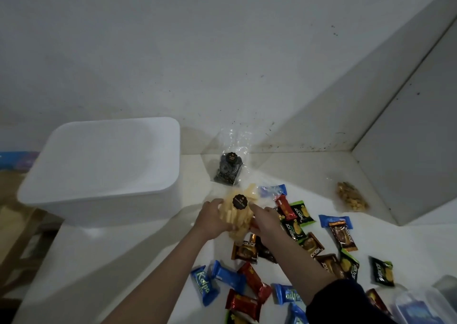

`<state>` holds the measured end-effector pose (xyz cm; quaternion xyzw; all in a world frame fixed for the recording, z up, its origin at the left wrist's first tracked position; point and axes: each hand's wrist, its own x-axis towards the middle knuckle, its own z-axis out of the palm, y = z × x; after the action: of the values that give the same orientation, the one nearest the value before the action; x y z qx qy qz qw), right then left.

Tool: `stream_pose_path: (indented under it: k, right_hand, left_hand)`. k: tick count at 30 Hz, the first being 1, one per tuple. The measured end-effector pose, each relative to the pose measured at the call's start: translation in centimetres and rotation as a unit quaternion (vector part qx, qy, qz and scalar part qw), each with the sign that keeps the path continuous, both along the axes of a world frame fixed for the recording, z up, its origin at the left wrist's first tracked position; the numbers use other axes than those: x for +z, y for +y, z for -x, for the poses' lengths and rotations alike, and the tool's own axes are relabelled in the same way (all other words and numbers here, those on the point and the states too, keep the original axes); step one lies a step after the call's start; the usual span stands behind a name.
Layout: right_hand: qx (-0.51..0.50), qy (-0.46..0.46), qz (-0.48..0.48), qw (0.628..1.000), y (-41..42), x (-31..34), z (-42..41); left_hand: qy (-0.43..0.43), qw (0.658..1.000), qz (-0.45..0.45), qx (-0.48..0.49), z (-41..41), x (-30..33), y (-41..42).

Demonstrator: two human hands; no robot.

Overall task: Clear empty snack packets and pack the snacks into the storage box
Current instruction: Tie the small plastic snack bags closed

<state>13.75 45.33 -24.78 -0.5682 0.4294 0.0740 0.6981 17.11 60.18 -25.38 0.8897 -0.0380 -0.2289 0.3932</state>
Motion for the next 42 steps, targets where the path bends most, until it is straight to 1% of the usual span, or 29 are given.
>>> stream_pose_path:
  k: [3, 6, 9, 11, 13, 15, 17, 19, 21, 23, 24, 25, 27, 30, 32, 36, 42]
  right_hand:
    - [0.010, -0.055, 0.024, 0.998, -0.6, 1.8, 1.7]
    - [0.061, -0.115, 0.079, 0.988, -1.4, 3.9, 3.6]
    - [0.117, -0.176, 0.130, 0.969, -2.2, 6.0, 5.5]
    - [0.154, -0.212, 0.150, 0.953, -2.4, 7.3, 6.6]
    - [0.188, -0.226, 0.167, 0.941, -2.3, 8.2, 7.5]
    - [0.191, -0.225, 0.196, 0.935, -2.1, 9.2, 8.3]
    - [0.155, -0.237, 0.252, 0.926, -1.9, 10.4, 8.9]
    - [0.132, -0.272, 0.313, 0.900, -2.2, 12.2, 9.1]
    - [0.171, -0.301, 0.365, 0.864, -2.8, 14.0, 9.0]
    - [0.251, -0.297, 0.405, 0.827, -3.3, 15.6, 8.7]
    - [0.283, -0.291, 0.408, 0.818, -3.5, 16.1, 8.7]
    - [0.304, -0.285, 0.401, 0.816, -3.6, 16.6, 8.7]
    - [0.325, -0.274, 0.371, 0.826, -3.8, 17.3, 9.0]
    - [0.320, -0.266, 0.294, 0.861, -3.8, 17.5, 9.7]
    - [0.310, -0.262, 0.249, 0.879, -3.8, 17.1, 10.2]
    - [0.328, -0.260, 0.253, 0.872, -3.7, 16.5, 10.7]
    - [0.301, -0.258, 0.243, 0.886, -4.8, 16.3, 10.9]
  left_hand:
    - [-0.008, 0.997, 0.080, 0.017, 1.4, 1.4, 0.4]
    - [-0.015, 0.988, 0.149, 0.037, 2.7, 2.9, 0.8]
    - [-0.003, 0.971, 0.229, 0.064, 3.6, 5.0, 0.8]
    - [0.002, 0.958, 0.282, 0.059, 4.3, 6.6, 0.7]
    - [-0.006, 0.949, 0.310, 0.052, 4.9, 8.0, 0.5]
    - [-0.026, 0.948, 0.313, 0.051, 5.6, 9.2, 0.5]
    - [-0.049, 0.953, 0.297, 0.040, 6.1, 9.9, 0.8]
    - [-0.065, 0.960, 0.270, 0.014, 6.5, 10.4, 1.4]
    - [-0.058, 0.966, 0.253, -0.010, 6.7, 10.7, 2.0]
    - [-0.050, 0.971, 0.232, -0.035, 7.0, 11.2, 2.4]
    - [-0.046, 0.971, 0.228, -0.045, 7.2, 11.6, 2.6]
    - [-0.042, 0.971, 0.228, -0.052, 7.3, 11.9, 2.9]
    - [-0.037, 0.973, 0.218, -0.065, 7.4, 12.3, 3.3]
    - [-0.042, 0.976, 0.206, -0.063, 7.5, 12.5, 3.5]
    - [-0.047, 0.971, 0.231, -0.050, 7.6, 12.8, 3.2]
    - [-0.071, 0.955, 0.287, -0.028, 8.0, 14.0, 2.0]
    - [-0.086, 0.954, 0.288, -0.011, 7.9, 14.9, 0.9]
